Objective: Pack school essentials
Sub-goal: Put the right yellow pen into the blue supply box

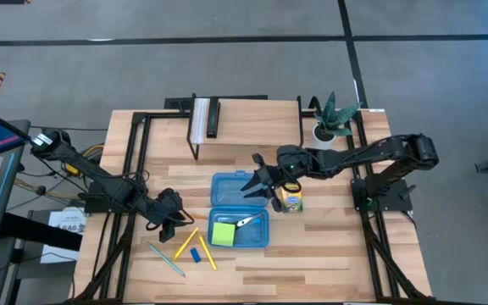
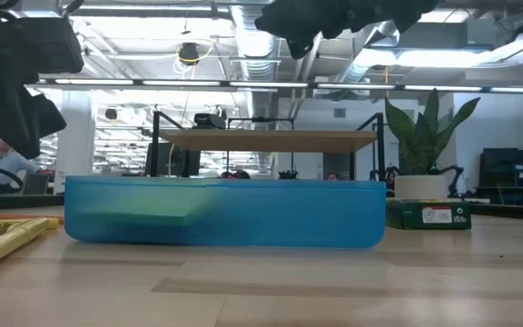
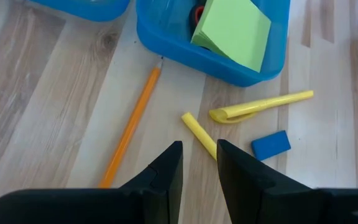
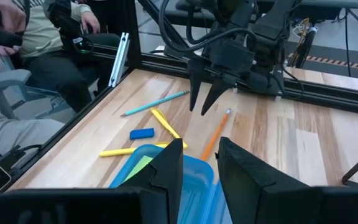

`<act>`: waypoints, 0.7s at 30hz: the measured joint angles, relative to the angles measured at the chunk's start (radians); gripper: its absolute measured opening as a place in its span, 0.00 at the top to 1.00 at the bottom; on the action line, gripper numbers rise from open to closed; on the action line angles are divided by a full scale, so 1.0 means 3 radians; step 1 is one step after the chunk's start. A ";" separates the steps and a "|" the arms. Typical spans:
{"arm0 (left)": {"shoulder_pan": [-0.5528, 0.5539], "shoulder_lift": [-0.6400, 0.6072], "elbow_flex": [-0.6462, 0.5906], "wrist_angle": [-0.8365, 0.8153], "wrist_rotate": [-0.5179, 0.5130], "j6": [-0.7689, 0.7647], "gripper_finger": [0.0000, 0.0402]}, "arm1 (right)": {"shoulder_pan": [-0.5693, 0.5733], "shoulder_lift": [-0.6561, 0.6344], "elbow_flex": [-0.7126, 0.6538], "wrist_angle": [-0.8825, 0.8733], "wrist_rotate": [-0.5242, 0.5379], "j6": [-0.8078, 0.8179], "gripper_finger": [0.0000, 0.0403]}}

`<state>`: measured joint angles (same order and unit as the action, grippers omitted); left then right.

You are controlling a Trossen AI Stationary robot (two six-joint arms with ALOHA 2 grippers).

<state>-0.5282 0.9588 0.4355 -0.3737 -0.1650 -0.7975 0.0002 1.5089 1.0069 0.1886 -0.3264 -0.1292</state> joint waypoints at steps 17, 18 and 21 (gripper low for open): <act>0.0000 -0.0001 0.0001 0.0099 0.0001 0.0024 0.79 | -0.0001 0.0000 0.0000 0.0025 -0.0001 -0.0007 0.70; 0.0000 -0.0001 0.0001 0.0099 0.0001 0.0024 0.78 | -0.0001 0.0000 0.0000 0.0025 -0.0001 -0.0007 0.70; 0.0000 -0.0001 0.0001 0.0099 0.0001 0.0024 0.76 | 0.0013 -0.0001 0.0000 0.0025 -0.0001 -0.0006 0.70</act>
<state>-0.5282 0.9585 0.4358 -0.3439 -0.1646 -0.7903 0.0041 1.5087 1.0069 0.1961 -0.3267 -0.1310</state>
